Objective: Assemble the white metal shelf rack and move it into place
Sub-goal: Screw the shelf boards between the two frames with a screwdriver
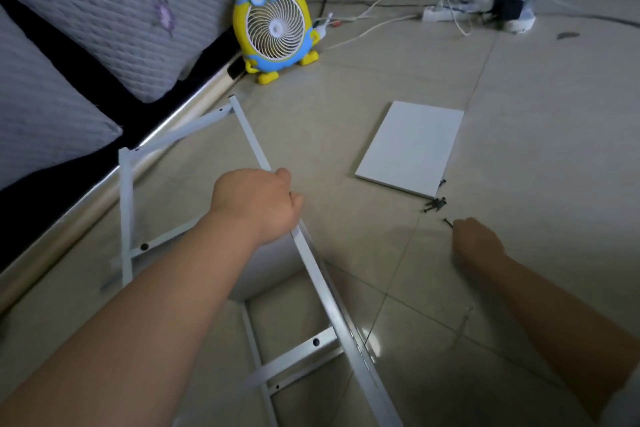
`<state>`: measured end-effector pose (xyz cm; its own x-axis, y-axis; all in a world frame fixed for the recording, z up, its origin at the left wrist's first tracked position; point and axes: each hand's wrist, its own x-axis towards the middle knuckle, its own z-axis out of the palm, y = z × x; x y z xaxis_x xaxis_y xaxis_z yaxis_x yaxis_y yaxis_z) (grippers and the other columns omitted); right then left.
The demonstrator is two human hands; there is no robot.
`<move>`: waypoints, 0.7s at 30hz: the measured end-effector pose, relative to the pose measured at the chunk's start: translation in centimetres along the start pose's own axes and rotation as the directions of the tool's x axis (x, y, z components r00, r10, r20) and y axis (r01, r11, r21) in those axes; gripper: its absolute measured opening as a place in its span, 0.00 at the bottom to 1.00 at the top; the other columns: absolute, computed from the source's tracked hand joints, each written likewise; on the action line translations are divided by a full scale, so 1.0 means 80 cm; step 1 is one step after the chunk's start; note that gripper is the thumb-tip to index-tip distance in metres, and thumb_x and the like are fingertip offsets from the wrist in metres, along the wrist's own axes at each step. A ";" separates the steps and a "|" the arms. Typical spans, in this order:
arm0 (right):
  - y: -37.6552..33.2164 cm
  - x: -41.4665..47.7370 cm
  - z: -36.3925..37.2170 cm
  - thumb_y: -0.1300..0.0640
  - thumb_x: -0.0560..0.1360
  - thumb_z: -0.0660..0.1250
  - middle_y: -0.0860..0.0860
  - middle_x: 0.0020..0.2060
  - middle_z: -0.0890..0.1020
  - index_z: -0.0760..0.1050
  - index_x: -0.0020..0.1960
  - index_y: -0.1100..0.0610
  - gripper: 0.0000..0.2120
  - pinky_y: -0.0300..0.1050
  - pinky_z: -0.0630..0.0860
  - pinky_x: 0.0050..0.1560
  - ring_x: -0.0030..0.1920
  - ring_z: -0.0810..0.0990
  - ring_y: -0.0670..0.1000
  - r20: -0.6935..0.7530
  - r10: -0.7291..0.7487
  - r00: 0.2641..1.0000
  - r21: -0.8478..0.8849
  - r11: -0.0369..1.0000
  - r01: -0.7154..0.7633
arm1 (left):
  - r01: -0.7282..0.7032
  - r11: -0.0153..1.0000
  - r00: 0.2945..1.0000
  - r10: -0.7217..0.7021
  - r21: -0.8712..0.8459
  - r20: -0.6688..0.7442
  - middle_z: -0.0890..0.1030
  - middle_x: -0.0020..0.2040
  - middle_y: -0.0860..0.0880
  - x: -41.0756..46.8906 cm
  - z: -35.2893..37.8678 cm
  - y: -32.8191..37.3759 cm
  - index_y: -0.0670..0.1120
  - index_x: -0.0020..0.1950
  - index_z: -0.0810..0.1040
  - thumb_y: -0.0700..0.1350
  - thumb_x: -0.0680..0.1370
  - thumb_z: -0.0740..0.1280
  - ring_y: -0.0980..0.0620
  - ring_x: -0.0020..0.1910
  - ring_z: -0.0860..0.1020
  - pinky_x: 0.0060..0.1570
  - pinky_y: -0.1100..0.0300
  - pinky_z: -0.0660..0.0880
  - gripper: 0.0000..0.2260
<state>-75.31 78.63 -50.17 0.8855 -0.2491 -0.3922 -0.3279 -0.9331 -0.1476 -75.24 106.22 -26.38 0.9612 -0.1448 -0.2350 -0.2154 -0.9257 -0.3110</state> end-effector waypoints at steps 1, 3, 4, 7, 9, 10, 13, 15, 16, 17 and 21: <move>-0.004 0.003 0.004 0.64 0.78 0.52 0.59 0.62 0.68 0.65 0.64 0.62 0.15 0.50 0.71 0.58 0.59 0.73 0.60 -0.007 -0.020 1.000 -0.001 1.000 0.020 | -0.001 1.000 1.000 0.001 0.008 0.025 0.77 0.49 0.44 0.000 -0.002 0.001 0.45 0.48 0.64 0.49 0.80 0.50 0.46 0.43 0.69 0.32 0.58 0.59 0.09; -0.012 0.010 0.008 0.64 0.78 0.52 0.58 0.65 0.64 0.63 0.66 0.60 0.17 0.53 0.71 0.57 0.60 0.72 0.61 -0.015 -0.057 0.998 0.013 0.998 0.057 | -0.003 1.000 0.998 0.002 0.014 0.063 0.77 0.51 0.45 -0.001 -0.005 0.001 0.46 0.47 0.62 0.50 0.79 0.50 0.46 0.43 0.69 0.32 0.58 0.60 0.08; -0.015 0.014 0.011 0.64 0.78 0.52 0.58 0.66 0.64 0.62 0.67 0.59 0.17 0.52 0.71 0.57 0.60 0.72 0.60 -0.025 -0.073 0.997 0.009 0.997 0.074 | -0.006 1.000 0.997 0.005 0.013 0.074 0.77 0.51 0.45 -0.001 -0.006 0.001 0.46 0.47 0.61 0.50 0.79 0.50 0.47 0.42 0.68 0.31 0.58 0.59 0.08; -0.017 0.024 0.020 0.60 0.79 0.51 0.59 0.61 0.69 0.64 0.64 0.59 0.15 0.51 0.71 0.55 0.58 0.73 0.61 -0.022 -0.131 0.991 -0.039 0.991 0.130 | -0.007 1.000 0.997 0.008 -0.014 0.078 0.75 0.44 0.46 -0.003 -0.005 0.001 0.45 0.46 0.62 0.50 0.79 0.51 0.47 0.40 0.68 0.33 0.58 0.61 0.09; -0.013 0.030 0.029 0.57 0.80 0.49 0.62 0.57 0.73 0.66 0.59 0.60 0.12 0.51 0.71 0.54 0.57 0.74 0.62 -0.024 -0.150 0.988 -0.046 0.988 0.149 | -0.011 0.999 0.997 0.014 -0.032 0.076 0.71 0.39 0.49 -0.003 -0.003 0.001 0.46 0.46 0.61 0.50 0.79 0.51 0.48 0.40 0.68 0.35 0.58 0.62 0.09; -0.012 0.033 0.031 0.57 0.80 0.49 0.63 0.56 0.74 0.66 0.57 0.61 0.12 0.51 0.70 0.54 0.57 0.75 0.62 -0.032 -0.155 0.987 -0.042 0.987 0.154 | -0.016 0.999 0.997 0.018 -0.036 0.075 0.69 0.38 0.50 -0.003 -0.002 0.001 0.46 0.45 0.61 0.50 0.79 0.51 0.48 0.39 0.68 0.34 0.58 0.61 0.09; -0.013 0.034 0.028 0.59 0.79 0.50 0.60 0.58 0.73 0.67 0.59 0.60 0.12 0.50 0.71 0.56 0.58 0.74 0.59 0.007 -0.111 0.994 -0.017 0.994 0.112 | -0.017 0.998 0.997 0.020 -0.054 0.068 0.66 0.35 0.51 -0.002 -0.001 0.001 0.46 0.45 0.61 0.50 0.79 0.51 0.48 0.38 0.68 0.28 0.59 0.58 0.08; -0.016 0.027 0.023 0.60 0.79 0.51 0.58 0.58 0.72 0.67 0.60 0.60 0.12 0.48 0.72 0.56 0.58 0.74 0.57 0.020 -0.134 0.991 -0.056 0.989 0.135 | 0.006 0.997 0.998 -0.001 -0.073 0.069 0.66 0.34 0.51 0.001 -0.003 0.001 0.47 0.45 0.61 0.50 0.79 0.52 0.48 0.39 0.68 0.27 0.60 0.57 0.08; -0.016 0.027 0.024 0.60 0.79 0.52 0.57 0.58 0.71 0.67 0.61 0.60 0.12 0.47 0.72 0.56 0.58 0.74 0.56 0.014 -0.158 0.987 -0.084 0.984 0.159 | 0.026 0.996 0.997 -0.020 -0.091 0.073 0.66 0.34 0.52 0.002 -0.003 0.001 0.47 0.45 0.61 0.51 0.79 0.53 0.48 0.39 0.68 0.27 0.61 0.57 0.08; -0.017 0.025 0.025 0.61 0.78 0.53 0.57 0.58 0.72 0.67 0.61 0.60 0.12 0.47 0.72 0.55 0.58 0.74 0.56 0.010 -0.176 0.984 -0.111 0.978 0.176 | 0.053 0.992 0.996 -0.044 -0.116 0.079 0.67 0.34 0.52 0.004 -0.003 0.002 0.47 0.44 0.61 0.51 0.79 0.54 0.48 0.40 0.68 0.28 0.61 0.58 0.09; -0.038 0.030 0.011 0.59 0.77 0.56 0.57 0.59 0.74 0.71 0.60 0.60 0.13 0.46 0.72 0.56 0.60 0.73 0.56 -0.047 -0.221 0.974 -0.104 0.971 0.216 | 0.181 0.954 0.981 -0.159 -0.238 0.109 0.68 0.34 0.51 0.009 0.001 0.004 0.47 0.36 0.60 0.47 0.76 0.59 0.48 0.37 0.68 0.29 0.60 0.58 0.11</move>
<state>-72.52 81.07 -51.48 0.9506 -0.0482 -0.3068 -0.0931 -0.9867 -0.1335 -74.64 105.86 -26.72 0.9585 0.0432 -0.2818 0.0095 -0.9928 -0.1197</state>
